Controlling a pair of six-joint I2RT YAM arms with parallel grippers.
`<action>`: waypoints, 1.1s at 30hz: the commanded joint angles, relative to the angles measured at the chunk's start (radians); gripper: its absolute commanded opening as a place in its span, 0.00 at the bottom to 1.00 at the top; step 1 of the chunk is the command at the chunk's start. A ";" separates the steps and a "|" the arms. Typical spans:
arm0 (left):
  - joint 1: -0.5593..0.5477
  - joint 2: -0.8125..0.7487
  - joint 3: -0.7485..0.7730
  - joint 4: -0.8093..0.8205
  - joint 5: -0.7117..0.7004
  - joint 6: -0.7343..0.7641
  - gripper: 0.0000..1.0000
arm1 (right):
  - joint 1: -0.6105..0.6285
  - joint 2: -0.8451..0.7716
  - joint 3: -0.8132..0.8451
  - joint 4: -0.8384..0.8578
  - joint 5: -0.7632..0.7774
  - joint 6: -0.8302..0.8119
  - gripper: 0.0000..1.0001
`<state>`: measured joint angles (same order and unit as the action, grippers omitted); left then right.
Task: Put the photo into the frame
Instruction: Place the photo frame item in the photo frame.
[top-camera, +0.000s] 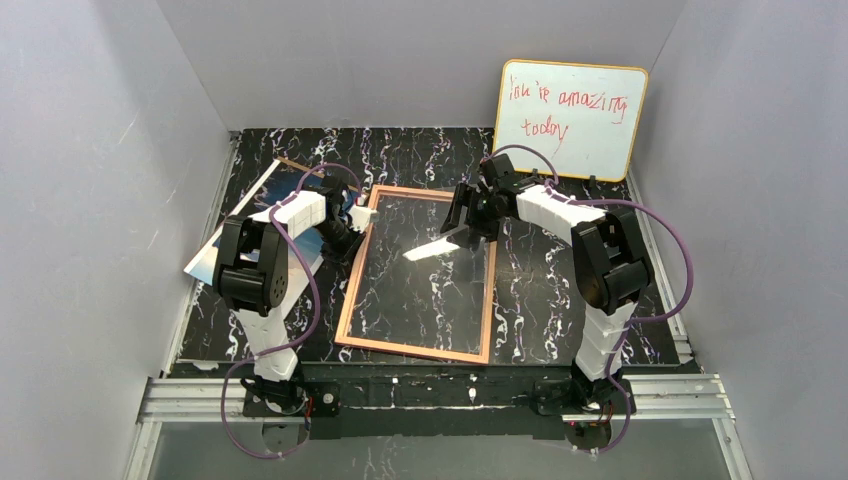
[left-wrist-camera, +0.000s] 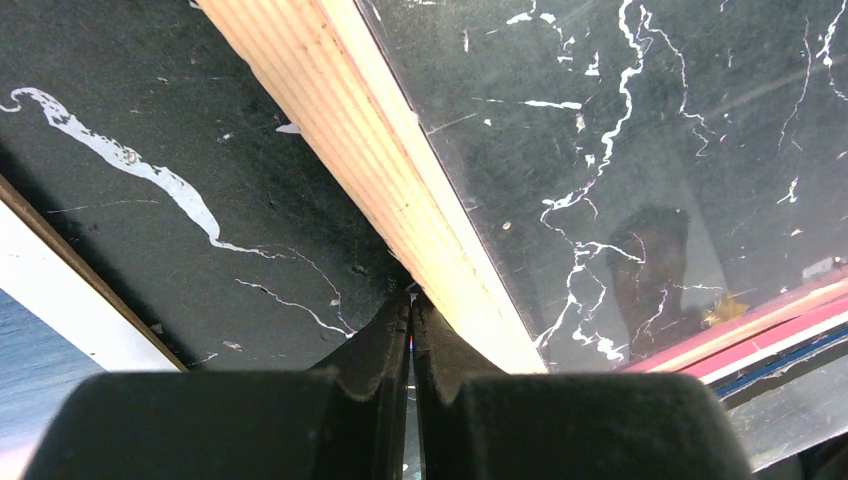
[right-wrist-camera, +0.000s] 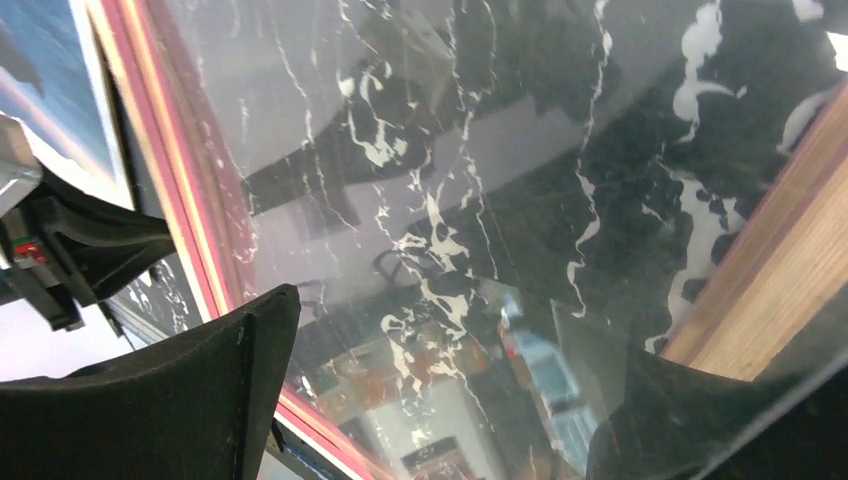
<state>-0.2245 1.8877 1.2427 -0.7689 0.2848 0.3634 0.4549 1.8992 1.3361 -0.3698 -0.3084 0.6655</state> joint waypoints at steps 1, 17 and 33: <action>-0.015 0.034 -0.029 -0.015 0.029 0.003 0.03 | 0.010 -0.012 0.043 -0.074 0.025 0.013 0.86; 0.000 0.030 -0.017 -0.038 0.078 0.000 0.03 | -0.024 -0.130 -0.029 0.212 -0.345 0.210 0.70; 0.155 0.045 0.127 -0.144 0.171 0.016 0.02 | -0.030 -0.224 -0.059 0.386 -0.450 0.266 0.04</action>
<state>-0.1188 1.9415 1.3056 -0.8532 0.4118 0.3630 0.4259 1.7214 1.2583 -0.0414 -0.7124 0.9222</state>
